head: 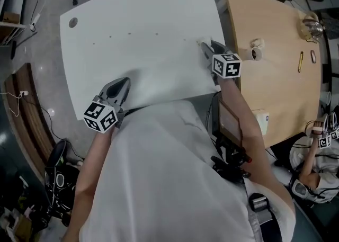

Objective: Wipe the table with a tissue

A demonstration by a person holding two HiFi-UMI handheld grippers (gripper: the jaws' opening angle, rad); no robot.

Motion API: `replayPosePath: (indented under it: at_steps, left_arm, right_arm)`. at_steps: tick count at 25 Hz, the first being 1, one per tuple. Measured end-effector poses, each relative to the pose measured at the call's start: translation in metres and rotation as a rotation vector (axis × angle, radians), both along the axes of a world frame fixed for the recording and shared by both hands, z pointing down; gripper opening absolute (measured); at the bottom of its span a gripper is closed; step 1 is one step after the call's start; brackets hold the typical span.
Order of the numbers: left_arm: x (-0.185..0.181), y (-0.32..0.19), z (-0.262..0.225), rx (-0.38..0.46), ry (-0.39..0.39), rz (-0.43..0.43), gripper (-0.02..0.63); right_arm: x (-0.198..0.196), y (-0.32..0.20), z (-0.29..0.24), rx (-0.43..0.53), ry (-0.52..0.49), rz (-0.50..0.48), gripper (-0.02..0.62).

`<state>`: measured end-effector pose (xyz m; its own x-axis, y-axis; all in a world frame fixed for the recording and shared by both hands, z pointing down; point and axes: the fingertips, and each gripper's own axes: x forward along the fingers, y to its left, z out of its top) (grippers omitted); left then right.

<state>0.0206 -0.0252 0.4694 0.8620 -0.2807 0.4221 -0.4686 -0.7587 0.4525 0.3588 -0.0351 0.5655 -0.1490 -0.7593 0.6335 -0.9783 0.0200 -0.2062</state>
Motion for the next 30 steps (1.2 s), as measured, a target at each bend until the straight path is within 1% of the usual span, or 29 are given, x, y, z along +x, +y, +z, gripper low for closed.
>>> replayPosePath:
  at_steps: [2, 5, 8, 11, 14, 17, 21, 23, 24, 26, 27, 28, 29, 30]
  left_arm:
    - [0.002, -0.001, -0.002, -0.003, 0.001, -0.029, 0.006]
    - [0.0, 0.003, -0.004, -0.014, -0.002, -0.07, 0.006]
    - [-0.007, 0.006, -0.003, -0.023, -0.015, -0.109, 0.006]
    - [-0.01, 0.004, -0.001, -0.026, -0.024, -0.125, 0.006]
    - [-0.008, 0.0, -0.003, -0.021, -0.022, -0.123, 0.006]
    - [-0.003, -0.002, -0.004, -0.019, -0.017, -0.104, 0.006]
    - [0.007, -0.006, -0.004, -0.012, -0.014, -0.065, 0.006]
    - [0.014, -0.007, -0.004, -0.009, -0.008, -0.046, 0.006]
    - [0.018, -0.007, -0.004, -0.007, -0.005, -0.036, 0.006]
    - [0.024, -0.007, -0.006, -0.003, 0.0, -0.017, 0.006]
    - [0.026, -0.006, -0.007, -0.001, 0.002, -0.01, 0.006]
    - [0.028, -0.007, -0.008, 0.0, 0.004, -0.004, 0.006]
    - [0.028, -0.007, -0.008, 0.0, 0.005, 0.0, 0.006]
    - [0.028, -0.007, -0.007, -0.001, 0.005, 0.003, 0.006]
  right_arm:
    - [0.001, -0.022, 0.005, -0.026, 0.019, -0.049, 0.137]
    - [-0.003, -0.044, 0.016, -0.076, 0.078, -0.124, 0.137]
    - [-0.011, -0.052, 0.025, -0.107, 0.121, -0.16, 0.137]
    - [-0.011, -0.049, 0.026, -0.095, 0.111, -0.121, 0.137]
    - [-0.011, -0.038, 0.025, -0.088, 0.095, -0.085, 0.136]
    - [-0.012, -0.02, 0.026, -0.102, 0.082, -0.058, 0.135]
    - [-0.019, 0.011, 0.026, -0.12, 0.094, -0.068, 0.135]
    - [-0.02, 0.029, 0.028, -0.135, 0.071, -0.056, 0.135]
    - [-0.019, 0.039, 0.031, -0.151, 0.036, -0.037, 0.132]
    - [-0.015, 0.054, 0.03, -0.159, -0.098, 0.034, 0.12]
    - [-0.011, 0.058, 0.025, -0.139, -0.166, 0.076, 0.12]
    - [-0.006, 0.059, 0.02, -0.114, -0.204, 0.105, 0.12]
    - [0.0, 0.059, 0.015, -0.101, -0.207, 0.113, 0.12]
    - [0.003, 0.059, 0.014, -0.105, -0.186, 0.099, 0.12]
